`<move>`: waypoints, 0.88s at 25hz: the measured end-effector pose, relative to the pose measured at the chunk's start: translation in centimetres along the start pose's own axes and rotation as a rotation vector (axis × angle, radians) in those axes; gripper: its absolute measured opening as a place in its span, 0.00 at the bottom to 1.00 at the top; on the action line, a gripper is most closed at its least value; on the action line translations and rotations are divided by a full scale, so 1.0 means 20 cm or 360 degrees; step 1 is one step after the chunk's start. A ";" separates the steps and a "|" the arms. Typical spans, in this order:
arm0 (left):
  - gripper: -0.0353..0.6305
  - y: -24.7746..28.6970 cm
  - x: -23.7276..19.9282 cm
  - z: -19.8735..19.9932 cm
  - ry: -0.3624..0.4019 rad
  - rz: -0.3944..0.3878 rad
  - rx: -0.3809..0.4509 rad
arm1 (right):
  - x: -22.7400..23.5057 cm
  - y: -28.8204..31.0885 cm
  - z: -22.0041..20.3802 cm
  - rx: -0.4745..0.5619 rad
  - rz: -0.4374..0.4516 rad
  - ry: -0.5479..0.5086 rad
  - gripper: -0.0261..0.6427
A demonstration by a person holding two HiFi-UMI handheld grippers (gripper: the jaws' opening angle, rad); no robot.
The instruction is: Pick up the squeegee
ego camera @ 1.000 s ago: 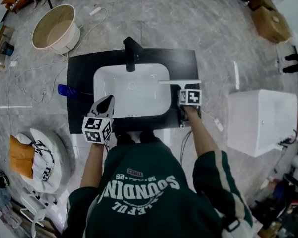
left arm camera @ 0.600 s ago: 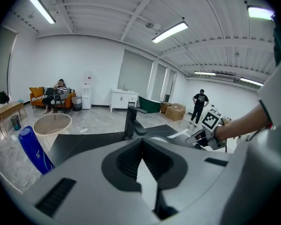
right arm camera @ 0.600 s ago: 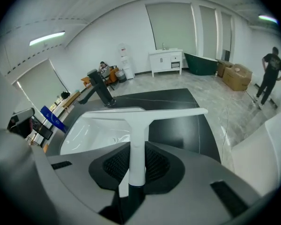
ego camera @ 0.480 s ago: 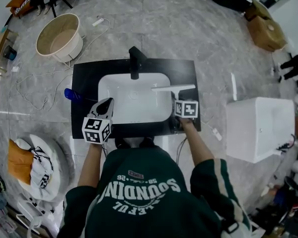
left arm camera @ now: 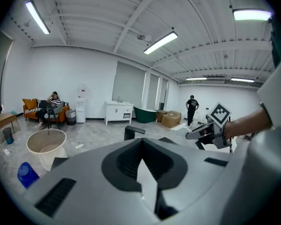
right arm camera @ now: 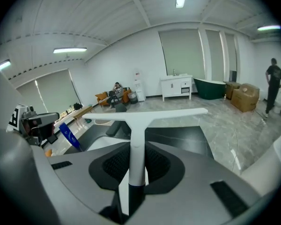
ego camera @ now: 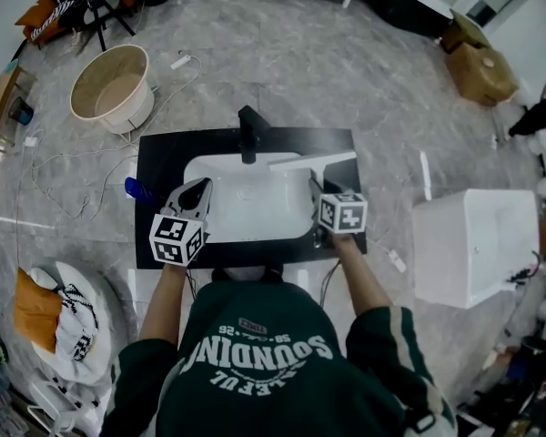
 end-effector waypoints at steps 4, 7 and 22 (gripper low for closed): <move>0.06 -0.02 -0.03 0.09 0.0022 0.0000 0.0061 | -0.08 -0.08 0.10 0.0118 0.0034 -0.0054 0.14; 0.06 -0.04 -0.03 0.15 0.0021 -0.0004 0.0106 | -0.15 -0.14 0.18 0.0212 0.0066 -0.0083 0.14; 0.06 -0.13 -0.01 0.26 0.0025 -0.0008 0.0204 | -0.29 -0.30 0.23 0.0451 0.0107 -0.0155 0.14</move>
Point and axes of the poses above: the fingertips, and each gripper's own axes: y forward along the fingers, x to its right, z out of its top, the point moved 6 cm from there along -y, backward along the fingers, and after that the axes turned 7 degrees about z, right-handed, at the moved point
